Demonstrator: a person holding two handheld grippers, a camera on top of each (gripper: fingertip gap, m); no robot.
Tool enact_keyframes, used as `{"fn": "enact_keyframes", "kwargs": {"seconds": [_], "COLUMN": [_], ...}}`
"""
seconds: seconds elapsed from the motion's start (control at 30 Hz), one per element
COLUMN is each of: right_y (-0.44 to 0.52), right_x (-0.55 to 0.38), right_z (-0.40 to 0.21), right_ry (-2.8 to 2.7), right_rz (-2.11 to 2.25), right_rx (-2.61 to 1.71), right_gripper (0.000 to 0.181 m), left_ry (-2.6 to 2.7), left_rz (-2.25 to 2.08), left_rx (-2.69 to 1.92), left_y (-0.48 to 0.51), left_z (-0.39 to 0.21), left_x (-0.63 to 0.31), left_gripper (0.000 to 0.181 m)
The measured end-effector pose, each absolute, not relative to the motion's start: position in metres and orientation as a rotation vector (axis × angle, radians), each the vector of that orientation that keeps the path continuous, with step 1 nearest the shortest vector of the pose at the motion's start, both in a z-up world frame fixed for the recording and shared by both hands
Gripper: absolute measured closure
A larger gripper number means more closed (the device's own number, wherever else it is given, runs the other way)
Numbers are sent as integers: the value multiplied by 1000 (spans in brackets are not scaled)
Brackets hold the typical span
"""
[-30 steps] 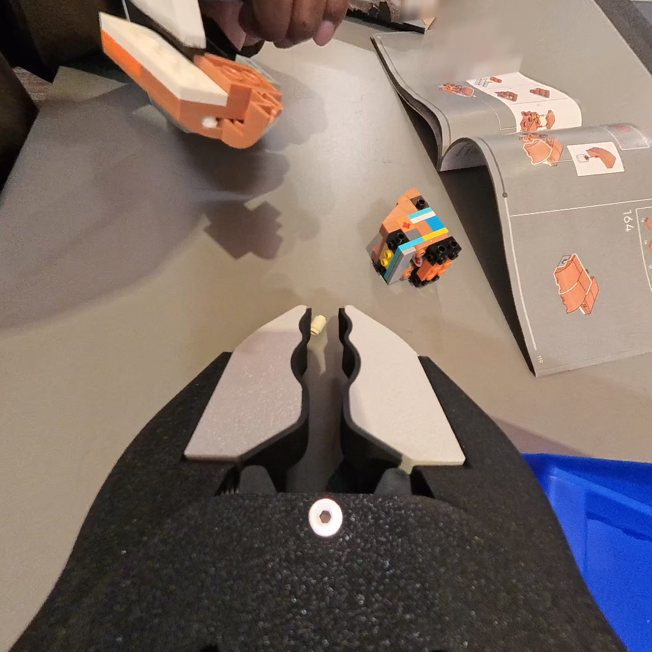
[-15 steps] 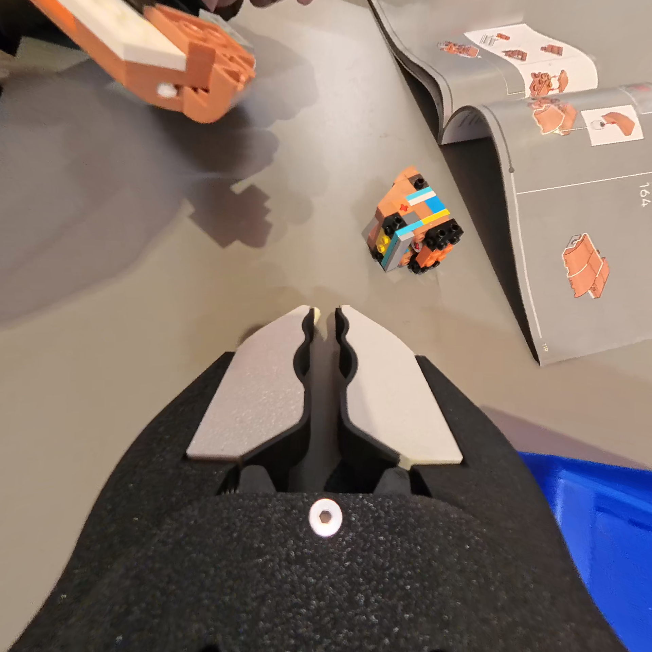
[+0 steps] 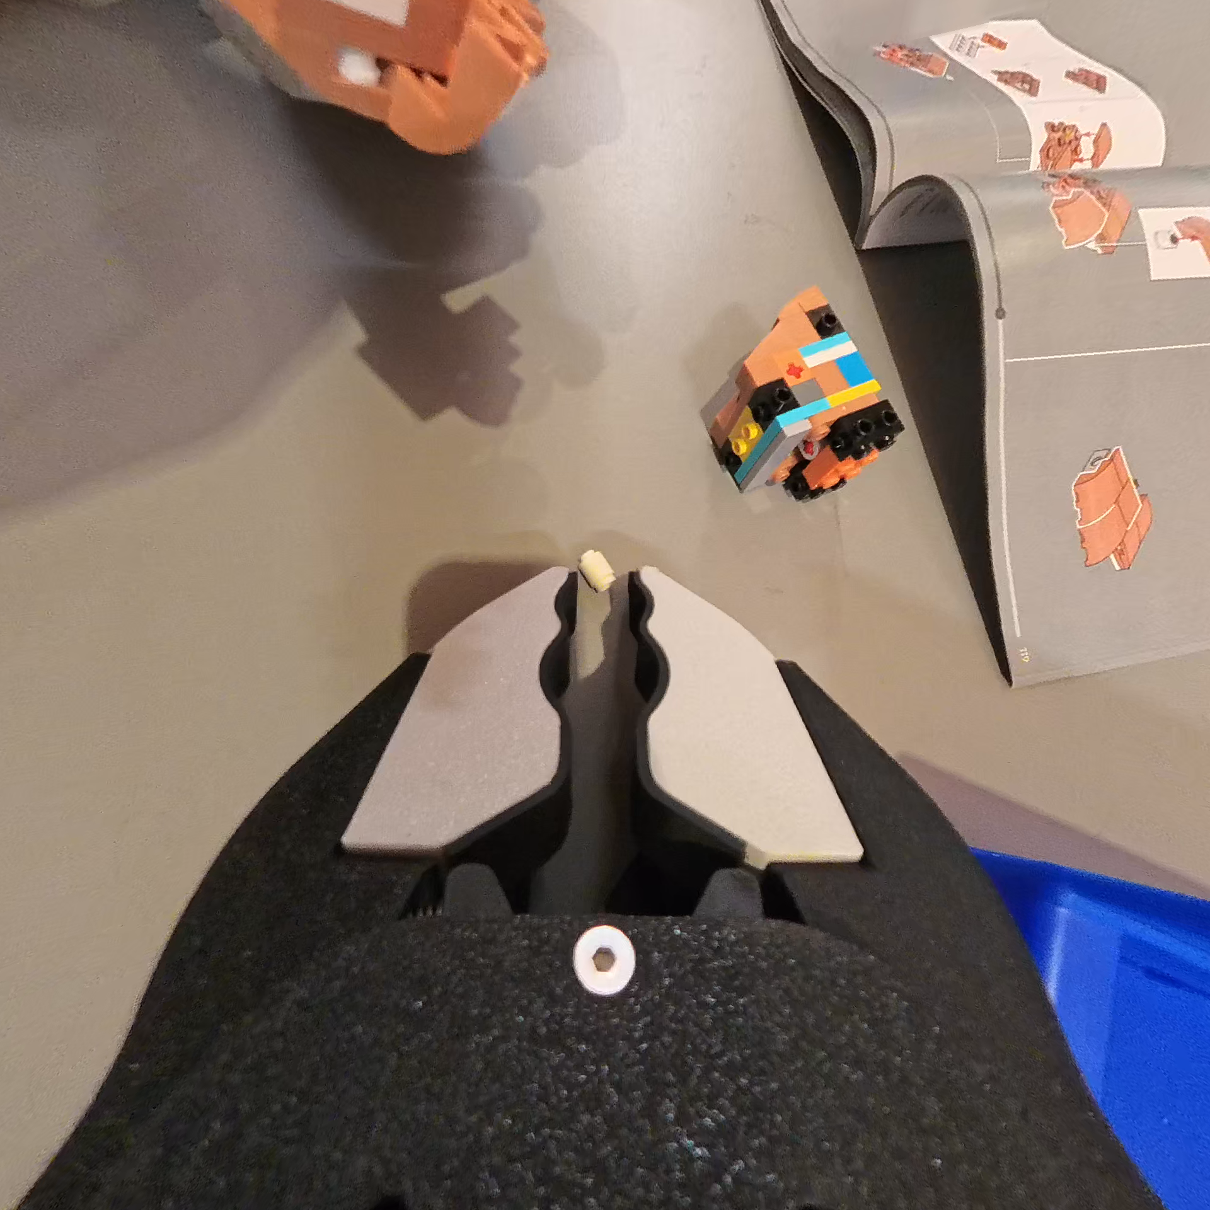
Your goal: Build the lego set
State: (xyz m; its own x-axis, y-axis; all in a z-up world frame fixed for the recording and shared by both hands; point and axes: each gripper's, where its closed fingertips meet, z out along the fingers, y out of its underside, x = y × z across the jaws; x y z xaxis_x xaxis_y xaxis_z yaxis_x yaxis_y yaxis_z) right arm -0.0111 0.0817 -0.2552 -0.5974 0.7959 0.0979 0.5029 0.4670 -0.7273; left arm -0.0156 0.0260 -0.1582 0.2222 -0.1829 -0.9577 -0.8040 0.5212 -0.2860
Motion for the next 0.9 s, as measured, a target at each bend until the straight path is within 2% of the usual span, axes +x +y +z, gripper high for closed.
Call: {"fn": "enact_keyframes", "kwargs": {"seconds": [0.43,0.9], "right_y": [79,69], "right_x": [-12,-10], "right_z": [-254,-247], "right_ry": [-2283,-2270], "right_rz": [911,915], "right_rx": [-1033,-881], "right_gripper": [181,181], "left_ry": [1342,1360], "left_rz": [501,457], "left_rx": [-1002,-1077], "left_y": [28,32], "left_z": [-169,-182], "left_x": [-15,-28], "left_gripper": [164,164]}}
